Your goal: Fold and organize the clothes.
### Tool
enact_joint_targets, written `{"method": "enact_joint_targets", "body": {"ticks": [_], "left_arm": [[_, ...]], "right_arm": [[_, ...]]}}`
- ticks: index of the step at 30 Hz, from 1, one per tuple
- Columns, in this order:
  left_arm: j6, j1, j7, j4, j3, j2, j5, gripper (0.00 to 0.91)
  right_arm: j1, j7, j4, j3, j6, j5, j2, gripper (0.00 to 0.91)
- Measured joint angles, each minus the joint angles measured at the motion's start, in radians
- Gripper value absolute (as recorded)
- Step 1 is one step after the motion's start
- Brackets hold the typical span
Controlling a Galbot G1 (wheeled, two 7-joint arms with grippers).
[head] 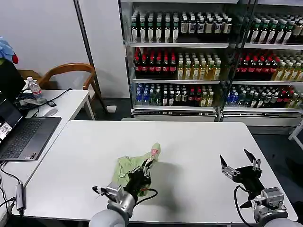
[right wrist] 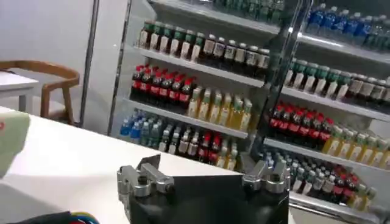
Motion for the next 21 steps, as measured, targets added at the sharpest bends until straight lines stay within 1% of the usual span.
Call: {"method": "enact_joint_targets", "body": {"ticks": [6, 13, 17, 21], "left_arm": [[-0.034, -0.017, 0.002, 0.015, 0.042, -0.013, 0.0, 0.907], [-0.061, -0.02, 0.033, -0.019, 0.047, -0.017, 0.015, 0.907], [-0.074, -0.008, 0.058, -0.061, 0.028, -0.006, 0.03, 0.907], [-0.099, 0.006, 0.089, -0.09, -0.037, 0.021, 0.048, 0.907]], "right_arm": [[0.014, 0.002, -0.003, -0.002, 0.0, 0.004, -0.008, 0.907], [0.047, -0.006, -0.032, -0.03, 0.01, 0.002, -0.005, 0.907], [0.064, -0.012, -0.057, -0.044, 0.02, 0.002, -0.004, 0.907], [0.082, -0.024, -0.086, -0.059, 0.036, 0.001, -0.001, 0.907]]}}
